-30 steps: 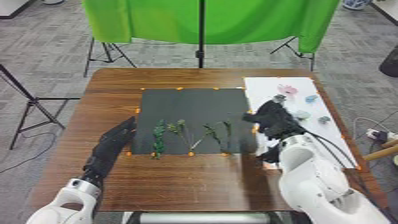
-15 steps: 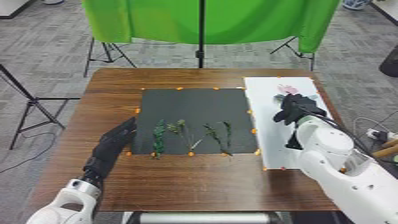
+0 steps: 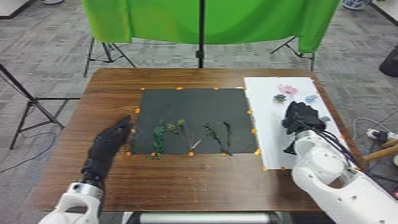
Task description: Arrange flowers
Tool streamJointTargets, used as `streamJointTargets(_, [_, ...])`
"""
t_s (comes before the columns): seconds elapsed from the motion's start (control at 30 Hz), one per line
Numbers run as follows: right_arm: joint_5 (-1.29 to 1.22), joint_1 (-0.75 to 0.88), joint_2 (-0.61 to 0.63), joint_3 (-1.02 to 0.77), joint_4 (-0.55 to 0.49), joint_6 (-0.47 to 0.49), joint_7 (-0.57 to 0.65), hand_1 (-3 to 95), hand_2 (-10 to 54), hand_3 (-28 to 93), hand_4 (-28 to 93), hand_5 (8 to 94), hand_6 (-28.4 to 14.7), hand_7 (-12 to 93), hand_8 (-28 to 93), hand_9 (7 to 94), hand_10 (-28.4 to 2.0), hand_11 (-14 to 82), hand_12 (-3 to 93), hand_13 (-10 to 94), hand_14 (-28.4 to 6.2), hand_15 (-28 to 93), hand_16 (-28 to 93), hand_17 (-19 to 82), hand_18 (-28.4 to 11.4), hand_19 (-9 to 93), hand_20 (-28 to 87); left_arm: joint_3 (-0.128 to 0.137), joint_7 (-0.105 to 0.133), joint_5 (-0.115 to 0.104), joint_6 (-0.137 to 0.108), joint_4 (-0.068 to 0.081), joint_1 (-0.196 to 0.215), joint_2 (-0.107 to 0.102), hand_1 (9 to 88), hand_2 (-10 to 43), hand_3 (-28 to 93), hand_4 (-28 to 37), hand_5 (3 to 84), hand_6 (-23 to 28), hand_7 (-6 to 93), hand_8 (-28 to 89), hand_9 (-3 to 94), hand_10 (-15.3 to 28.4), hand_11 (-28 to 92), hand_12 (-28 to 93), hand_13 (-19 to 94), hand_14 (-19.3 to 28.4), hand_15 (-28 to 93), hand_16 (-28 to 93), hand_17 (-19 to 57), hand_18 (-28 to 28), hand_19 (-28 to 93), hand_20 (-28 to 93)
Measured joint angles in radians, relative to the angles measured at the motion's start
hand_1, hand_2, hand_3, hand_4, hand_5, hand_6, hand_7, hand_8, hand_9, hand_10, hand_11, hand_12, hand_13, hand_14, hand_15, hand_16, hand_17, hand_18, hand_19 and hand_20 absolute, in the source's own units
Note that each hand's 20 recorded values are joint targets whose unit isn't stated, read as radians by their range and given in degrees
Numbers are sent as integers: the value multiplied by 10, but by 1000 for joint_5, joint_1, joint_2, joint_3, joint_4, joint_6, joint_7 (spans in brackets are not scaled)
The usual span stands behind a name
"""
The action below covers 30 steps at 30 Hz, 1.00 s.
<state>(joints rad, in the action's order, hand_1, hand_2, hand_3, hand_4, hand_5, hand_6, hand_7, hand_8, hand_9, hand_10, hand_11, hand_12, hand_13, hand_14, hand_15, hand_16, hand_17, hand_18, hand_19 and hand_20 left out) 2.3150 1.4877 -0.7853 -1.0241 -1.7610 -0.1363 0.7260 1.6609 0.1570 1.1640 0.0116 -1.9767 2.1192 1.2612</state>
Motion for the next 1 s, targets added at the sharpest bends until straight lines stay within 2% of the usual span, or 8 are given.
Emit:
streamJointTargets(0.13, [-6,3,8,14,-24,-42,-29,664,-95,480,-99,815,-31,162,161,918,-110,130,394,937,-15,557,313,714,-63,932,448,-10,110,-86,-198,1,10,-4,240,-20,651,-228,357,59,28,-38,328,111,74,144,228,122,41,31,17,96,5,158])
streamJointTargets(0.2, [-38,-19,15,43,-60,-46,-48,661,-95,482,-99,815,-31,163,162,919,-109,129,394,937,-15,559,310,715,-64,932,450,7,120,-119,-243,1,15,-6,233,-16,654,-244,361,60,28,-40,330,112,75,137,229,121,41,25,18,91,5,154])
streamJointTargets(0.33, [-203,-170,17,201,-110,-56,-160,656,-95,490,-103,813,-29,165,163,919,-108,130,395,937,-14,561,308,716,-63,932,458,59,109,-125,-233,-2,34,-6,218,-4,655,-267,367,62,27,-41,334,114,75,129,230,117,42,17,21,84,6,151])
streamJointTargets(0.43, [-310,-339,-25,360,-88,-55,-298,648,-95,503,-111,813,-27,168,162,918,-106,129,397,937,-14,563,306,717,-63,932,462,66,107,-124,-223,-2,46,-11,209,13,649,-276,372,64,27,-42,337,117,76,127,235,117,45,13,23,80,6,149])
streamJointTargets(0.53, [-328,-477,-118,472,-29,-47,-389,643,-95,511,-116,811,-24,171,161,918,-105,129,396,937,-14,564,306,716,-62,932,464,57,107,-123,-215,-1,48,-18,203,18,650,-281,373,65,26,-42,338,117,78,125,235,117,47,9,24,79,7,148])
streamJointTargets(0.73, [-343,-651,-323,617,64,14,-406,639,-95,518,-122,810,-24,174,157,917,-105,131,396,937,-14,564,307,716,-62,932,466,20,107,-118,-196,16,23,-30,197,17,650,-282,375,66,25,-41,338,116,79,124,234,116,48,8,23,79,7,147])
streamJointTargets(0.83, [-385,-697,-394,673,94,66,-409,641,-95,517,-128,809,-23,175,155,915,-105,131,395,937,-15,563,309,714,-64,932,468,5,106,-112,-186,25,3,-35,197,17,650,-283,375,65,24,-41,338,117,80,124,234,116,48,8,22,80,7,147])
streamJointTargets(1.0, [-411,-709,-469,730,163,96,-415,642,-95,513,-130,806,-21,176,149,913,-106,133,392,937,-15,562,310,713,-64,932,470,-9,107,-112,-171,25,-7,-37,191,20,645,-283,376,66,24,-41,338,118,78,124,233,116,49,8,21,80,7,147])
